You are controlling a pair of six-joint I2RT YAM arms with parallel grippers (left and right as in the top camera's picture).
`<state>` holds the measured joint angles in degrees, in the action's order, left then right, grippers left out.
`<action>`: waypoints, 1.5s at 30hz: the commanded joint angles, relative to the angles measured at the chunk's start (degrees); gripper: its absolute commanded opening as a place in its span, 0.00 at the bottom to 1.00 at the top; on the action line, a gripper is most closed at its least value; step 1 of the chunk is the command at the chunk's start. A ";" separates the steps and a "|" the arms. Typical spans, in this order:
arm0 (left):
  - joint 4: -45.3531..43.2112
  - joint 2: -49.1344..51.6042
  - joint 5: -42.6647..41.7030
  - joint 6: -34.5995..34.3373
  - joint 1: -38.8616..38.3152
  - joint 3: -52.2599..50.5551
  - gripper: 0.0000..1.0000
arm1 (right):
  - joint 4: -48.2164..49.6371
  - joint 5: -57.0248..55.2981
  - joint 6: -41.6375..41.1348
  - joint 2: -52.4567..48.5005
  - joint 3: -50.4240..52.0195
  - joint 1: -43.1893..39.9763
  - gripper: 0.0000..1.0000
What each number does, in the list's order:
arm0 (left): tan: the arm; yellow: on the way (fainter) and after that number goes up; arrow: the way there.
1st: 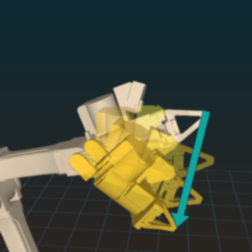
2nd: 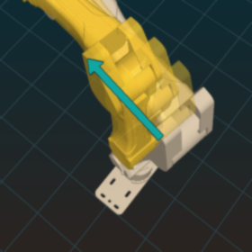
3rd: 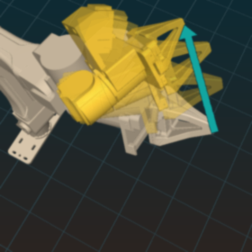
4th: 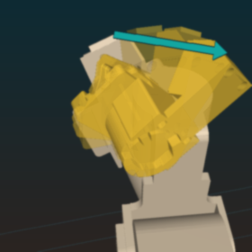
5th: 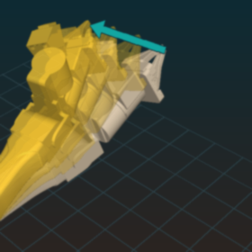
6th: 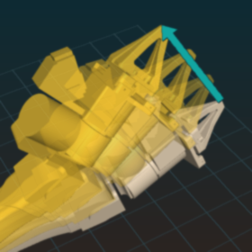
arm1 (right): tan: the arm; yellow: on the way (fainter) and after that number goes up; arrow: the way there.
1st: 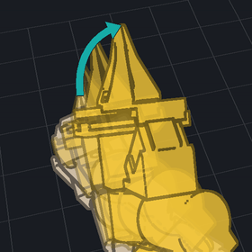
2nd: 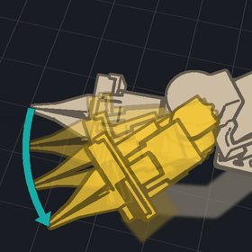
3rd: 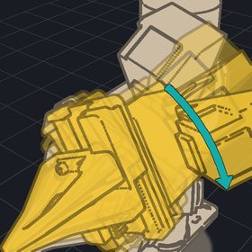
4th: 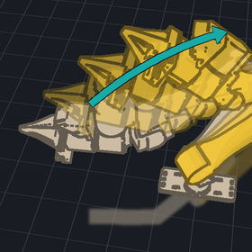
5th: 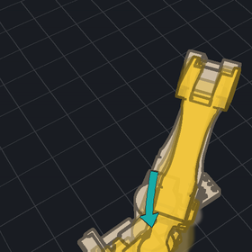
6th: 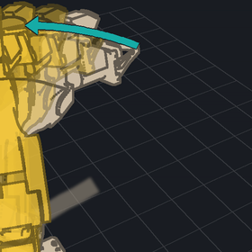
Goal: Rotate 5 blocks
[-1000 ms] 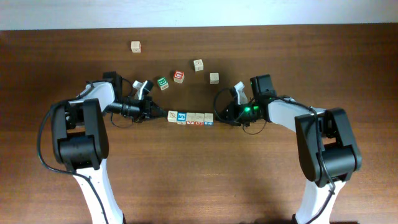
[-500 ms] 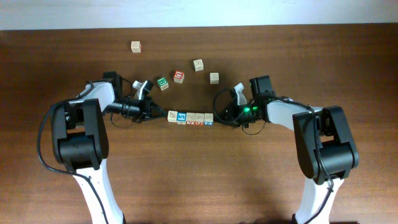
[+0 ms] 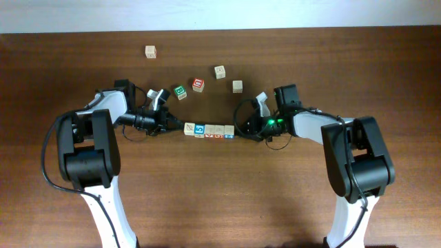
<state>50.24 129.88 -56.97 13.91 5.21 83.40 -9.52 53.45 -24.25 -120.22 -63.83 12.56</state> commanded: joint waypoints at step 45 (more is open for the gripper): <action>-0.04 0.44 -0.24 -0.33 0.13 -0.22 0.00 | 3.76 2.86 -1.22 6.64 -1.99 6.80 0.05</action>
<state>50.02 129.88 -54.85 13.89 7.01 83.40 -6.15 55.57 -24.51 -114.50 -64.10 15.84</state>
